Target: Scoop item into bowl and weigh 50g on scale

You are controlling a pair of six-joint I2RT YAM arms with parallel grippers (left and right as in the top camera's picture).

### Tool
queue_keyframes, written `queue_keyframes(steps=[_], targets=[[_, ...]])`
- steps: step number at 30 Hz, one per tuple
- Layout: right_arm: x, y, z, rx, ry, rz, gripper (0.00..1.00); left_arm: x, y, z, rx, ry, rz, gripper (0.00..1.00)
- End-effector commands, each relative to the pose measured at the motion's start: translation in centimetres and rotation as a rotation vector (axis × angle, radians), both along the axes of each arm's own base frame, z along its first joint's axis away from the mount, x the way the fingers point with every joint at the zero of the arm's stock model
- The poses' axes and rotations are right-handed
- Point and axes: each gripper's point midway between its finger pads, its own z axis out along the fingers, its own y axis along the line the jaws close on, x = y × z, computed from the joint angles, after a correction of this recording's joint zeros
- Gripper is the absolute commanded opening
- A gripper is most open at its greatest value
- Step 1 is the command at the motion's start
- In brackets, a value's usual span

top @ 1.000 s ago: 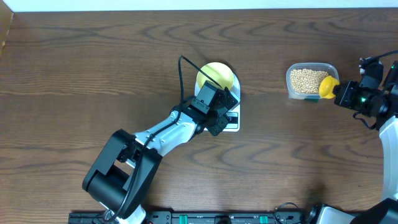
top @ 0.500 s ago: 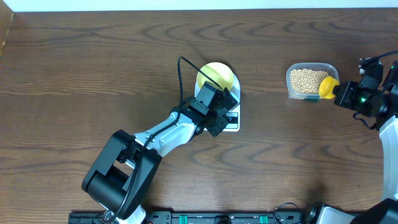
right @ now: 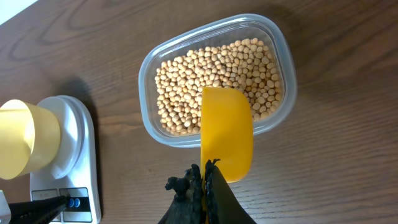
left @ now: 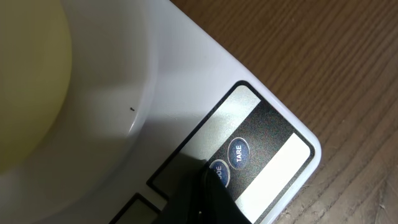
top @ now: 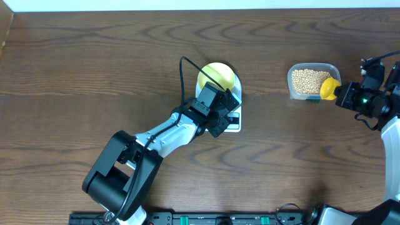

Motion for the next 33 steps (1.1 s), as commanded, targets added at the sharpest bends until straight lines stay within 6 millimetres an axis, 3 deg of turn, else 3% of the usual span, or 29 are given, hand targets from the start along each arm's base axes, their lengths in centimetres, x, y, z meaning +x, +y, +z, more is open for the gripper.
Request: queue_keyframes(steps=[1, 33], targets=[[0.2, 0.0, 0.2, -0.012, -0.004, 0.011, 0.01, -1.4, 3.5, -4.7, 0.156, 0.061, 0.037, 0.08], [0.0, 0.1, 0.1, -0.007, 0.007, 0.012, 0.01, -0.7, 5.0, -4.9, 0.216, 0.030, 0.036, 0.08]])
